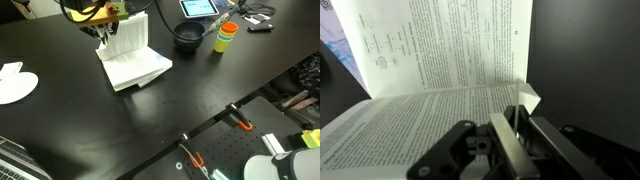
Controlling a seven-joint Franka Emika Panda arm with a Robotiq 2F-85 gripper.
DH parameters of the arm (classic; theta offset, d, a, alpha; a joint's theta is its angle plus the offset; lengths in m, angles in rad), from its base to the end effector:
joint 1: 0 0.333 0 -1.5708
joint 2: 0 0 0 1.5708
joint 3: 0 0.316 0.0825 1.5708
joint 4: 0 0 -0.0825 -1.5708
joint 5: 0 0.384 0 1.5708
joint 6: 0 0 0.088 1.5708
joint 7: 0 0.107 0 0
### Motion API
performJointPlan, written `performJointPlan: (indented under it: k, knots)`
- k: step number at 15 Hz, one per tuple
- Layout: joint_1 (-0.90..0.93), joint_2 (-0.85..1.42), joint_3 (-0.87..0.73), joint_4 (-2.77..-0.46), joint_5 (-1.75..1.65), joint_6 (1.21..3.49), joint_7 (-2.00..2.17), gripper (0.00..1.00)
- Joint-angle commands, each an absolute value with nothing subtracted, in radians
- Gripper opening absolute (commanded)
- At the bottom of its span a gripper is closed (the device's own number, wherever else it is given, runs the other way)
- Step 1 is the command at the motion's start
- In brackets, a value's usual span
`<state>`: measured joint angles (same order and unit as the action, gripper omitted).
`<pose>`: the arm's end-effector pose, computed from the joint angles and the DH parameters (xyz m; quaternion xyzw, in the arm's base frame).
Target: Open the book, then flip a few pages
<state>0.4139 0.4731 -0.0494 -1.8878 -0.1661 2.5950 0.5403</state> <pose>0.6114 0.2392 0.2784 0.9912 -0.0178 0.1314 0.0050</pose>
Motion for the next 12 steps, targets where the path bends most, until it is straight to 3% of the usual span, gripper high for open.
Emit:
performJointPlan:
  k: [1,12]
  knots:
    - [0.442,0.592,-0.081,-1.707,-0.243,2.502,0.596,0.05]
    - [0.447,0.803,-0.076,-1.418,-0.260,2.449,0.550,0.05]
